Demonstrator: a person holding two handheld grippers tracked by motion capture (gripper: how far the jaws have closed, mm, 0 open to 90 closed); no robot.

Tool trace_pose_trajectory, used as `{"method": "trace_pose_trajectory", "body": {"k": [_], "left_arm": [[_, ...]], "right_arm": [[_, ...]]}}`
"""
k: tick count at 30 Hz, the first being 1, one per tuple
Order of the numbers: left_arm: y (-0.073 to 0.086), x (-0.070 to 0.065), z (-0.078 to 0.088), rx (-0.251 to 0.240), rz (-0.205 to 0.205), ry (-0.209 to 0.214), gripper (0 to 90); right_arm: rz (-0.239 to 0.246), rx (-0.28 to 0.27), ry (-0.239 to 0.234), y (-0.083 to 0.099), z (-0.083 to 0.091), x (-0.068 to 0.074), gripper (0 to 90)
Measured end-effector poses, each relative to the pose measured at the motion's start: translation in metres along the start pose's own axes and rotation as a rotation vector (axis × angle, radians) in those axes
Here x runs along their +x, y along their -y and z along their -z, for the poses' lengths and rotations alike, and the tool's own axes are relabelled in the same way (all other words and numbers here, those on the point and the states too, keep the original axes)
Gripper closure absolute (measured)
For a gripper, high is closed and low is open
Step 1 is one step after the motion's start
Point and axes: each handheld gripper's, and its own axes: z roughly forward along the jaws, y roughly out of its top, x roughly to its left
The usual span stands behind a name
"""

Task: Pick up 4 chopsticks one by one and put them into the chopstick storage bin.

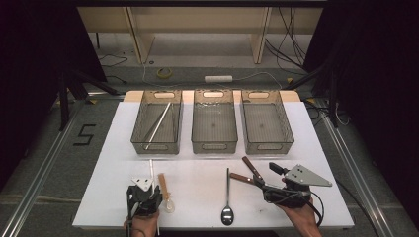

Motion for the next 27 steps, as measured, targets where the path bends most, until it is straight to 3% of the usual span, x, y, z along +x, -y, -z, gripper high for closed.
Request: {"method": "trace_pose_trajectory", "body": {"k": [9, 27], "left_arm": [[0.0006, 0.0014, -0.0010, -0.008, 0.006, 0.007, 80.6], [0.0011, 0.0080, -0.0024, -0.025, 0.045, 0.007, 84.2]], "right_arm": [[-0.001, -0.002, 0.001, -0.0001, 0.0004, 0.0000, 29.2], [0.001, -0.003, 0.002, -0.0002, 0.0002, 0.0005, 29.3]]}}
